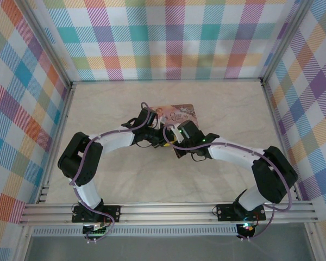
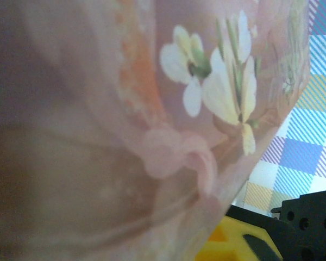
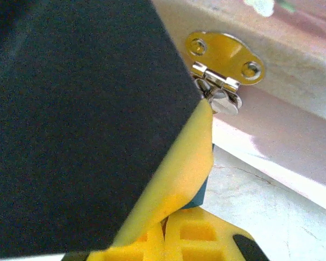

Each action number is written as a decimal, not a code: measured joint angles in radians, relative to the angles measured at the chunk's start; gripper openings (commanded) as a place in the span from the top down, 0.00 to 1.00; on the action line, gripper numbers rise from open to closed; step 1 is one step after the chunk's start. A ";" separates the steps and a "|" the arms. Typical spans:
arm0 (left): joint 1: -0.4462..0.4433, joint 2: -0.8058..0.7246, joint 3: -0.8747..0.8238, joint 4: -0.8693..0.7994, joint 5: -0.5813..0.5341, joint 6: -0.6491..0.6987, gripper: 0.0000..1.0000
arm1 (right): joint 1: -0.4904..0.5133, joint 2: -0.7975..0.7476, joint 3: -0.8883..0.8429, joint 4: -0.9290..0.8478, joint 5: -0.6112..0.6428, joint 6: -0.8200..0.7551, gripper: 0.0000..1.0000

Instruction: Unlock a padlock with a key

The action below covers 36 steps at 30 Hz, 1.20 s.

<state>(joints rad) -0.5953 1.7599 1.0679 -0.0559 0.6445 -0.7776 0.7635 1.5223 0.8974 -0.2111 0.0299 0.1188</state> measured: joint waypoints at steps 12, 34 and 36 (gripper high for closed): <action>0.000 -0.074 -0.163 0.045 -0.108 -0.026 0.60 | 0.001 0.167 -0.022 0.093 -0.098 0.026 1.00; 0.104 -0.415 -0.235 -0.094 -0.361 0.016 0.59 | 0.002 0.157 -0.022 0.074 -0.114 -0.007 1.00; 0.116 -0.433 -0.235 -0.111 -0.393 0.024 0.59 | 0.002 0.149 -0.022 0.067 -0.115 -0.013 1.00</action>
<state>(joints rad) -0.4789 1.3270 0.8326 -0.1669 0.2516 -0.7540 0.7654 1.6714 0.8757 -0.1440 -0.0853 0.1055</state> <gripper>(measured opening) 0.408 0.052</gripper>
